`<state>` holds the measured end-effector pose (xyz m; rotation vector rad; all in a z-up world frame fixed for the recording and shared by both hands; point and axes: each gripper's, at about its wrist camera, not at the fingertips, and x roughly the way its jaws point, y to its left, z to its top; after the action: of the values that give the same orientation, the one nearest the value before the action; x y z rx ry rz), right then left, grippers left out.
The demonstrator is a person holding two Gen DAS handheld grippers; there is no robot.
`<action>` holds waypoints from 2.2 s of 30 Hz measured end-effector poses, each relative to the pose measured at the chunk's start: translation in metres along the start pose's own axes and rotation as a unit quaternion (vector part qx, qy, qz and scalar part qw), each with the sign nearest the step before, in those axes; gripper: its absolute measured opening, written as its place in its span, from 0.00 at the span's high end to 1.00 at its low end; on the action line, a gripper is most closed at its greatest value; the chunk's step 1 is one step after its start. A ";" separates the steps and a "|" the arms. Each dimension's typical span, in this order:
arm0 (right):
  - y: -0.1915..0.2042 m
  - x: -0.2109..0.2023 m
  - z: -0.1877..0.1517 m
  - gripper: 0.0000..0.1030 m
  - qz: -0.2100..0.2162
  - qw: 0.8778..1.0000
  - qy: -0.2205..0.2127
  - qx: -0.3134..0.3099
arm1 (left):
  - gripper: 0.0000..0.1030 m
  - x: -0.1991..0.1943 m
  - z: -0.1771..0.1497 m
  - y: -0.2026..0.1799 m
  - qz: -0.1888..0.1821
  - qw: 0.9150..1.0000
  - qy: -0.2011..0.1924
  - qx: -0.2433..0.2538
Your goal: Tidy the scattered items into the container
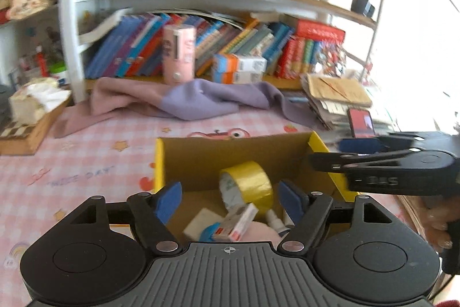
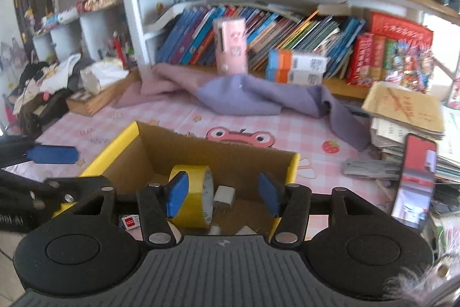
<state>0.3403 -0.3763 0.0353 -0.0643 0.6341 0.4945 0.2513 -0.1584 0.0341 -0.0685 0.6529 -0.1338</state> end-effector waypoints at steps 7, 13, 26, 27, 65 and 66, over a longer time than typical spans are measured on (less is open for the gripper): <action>0.004 -0.037 -0.010 0.46 -0.042 0.998 -0.035 0.017 | 0.13 -0.035 -0.011 0.011 0.037 0.999 -0.030 -0.007; 0.015 -0.067 -0.026 0.41 -0.081 0.994 -0.063 0.028 | 0.05 -0.060 -0.028 0.009 0.067 0.995 -0.059 0.047; 0.069 -0.113 -0.095 0.32 -0.159 0.984 -0.054 0.051 | 0.02 -0.102 -0.073 0.034 0.084 0.993 -0.082 -0.002; 0.075 -0.117 -0.100 0.32 -0.162 0.984 -0.053 0.052 | 0.02 -0.107 -0.078 0.036 0.083 0.993 -0.083 -0.004; 0.216 -0.188 -0.184 0.18 -0.163 0.985 -0.015 0.045 | 0.00 -0.193 -0.180 0.056 0.047 0.997 -0.030 0.059; 0.217 -0.188 -0.183 0.18 -0.160 0.986 -0.014 0.046 | 0.00 -0.194 -0.180 0.056 0.049 0.997 -0.031 0.059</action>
<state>0.0087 -0.3024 0.0161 -0.0699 0.6047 0.1543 -0.0053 -0.0781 0.0025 0.0731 0.5843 -0.0743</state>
